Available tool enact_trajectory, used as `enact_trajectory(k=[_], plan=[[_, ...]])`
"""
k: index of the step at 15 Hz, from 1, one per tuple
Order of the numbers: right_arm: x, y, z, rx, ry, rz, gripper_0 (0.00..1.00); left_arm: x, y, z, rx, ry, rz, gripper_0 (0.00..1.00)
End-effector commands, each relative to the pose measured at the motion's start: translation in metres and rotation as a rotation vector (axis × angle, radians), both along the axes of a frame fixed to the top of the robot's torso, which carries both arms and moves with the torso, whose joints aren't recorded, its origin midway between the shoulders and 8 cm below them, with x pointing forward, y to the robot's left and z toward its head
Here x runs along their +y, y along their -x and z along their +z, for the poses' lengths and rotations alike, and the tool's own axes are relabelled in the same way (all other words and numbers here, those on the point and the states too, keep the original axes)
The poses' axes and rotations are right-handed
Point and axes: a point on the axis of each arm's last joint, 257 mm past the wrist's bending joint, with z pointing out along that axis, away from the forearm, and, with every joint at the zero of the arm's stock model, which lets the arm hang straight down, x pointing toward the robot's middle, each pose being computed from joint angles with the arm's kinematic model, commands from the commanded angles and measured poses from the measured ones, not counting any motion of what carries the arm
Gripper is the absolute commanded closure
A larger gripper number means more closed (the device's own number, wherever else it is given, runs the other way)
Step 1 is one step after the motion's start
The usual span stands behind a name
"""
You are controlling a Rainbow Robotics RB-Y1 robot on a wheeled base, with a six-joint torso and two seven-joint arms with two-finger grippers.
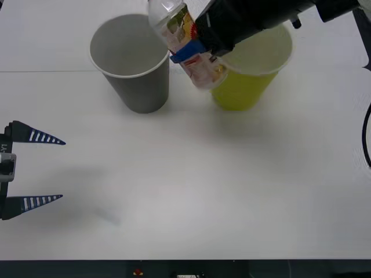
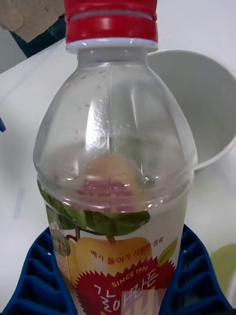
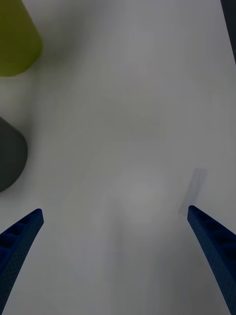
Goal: Put the can into the green bin and the plastic bottle into the gray bin
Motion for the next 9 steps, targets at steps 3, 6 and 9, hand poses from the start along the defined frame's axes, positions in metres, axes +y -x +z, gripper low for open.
enact_trajectory(k=[3,6,9], plan=[[0.035,-0.033,0.014,0.039,0.033,-0.037,1.00,0.000,0.000,0.000,0.000,0.000,0.000,0.00],[0.057,-0.047,0.017,0.061,0.061,-0.062,1.00,0.000,0.000,0.000,0.000,0.000,0.000,0.00],[0.079,-0.055,0.018,0.073,0.073,-0.081,1.00,0.000,0.000,0.000,0.000,0.000,0.000,0.00]])
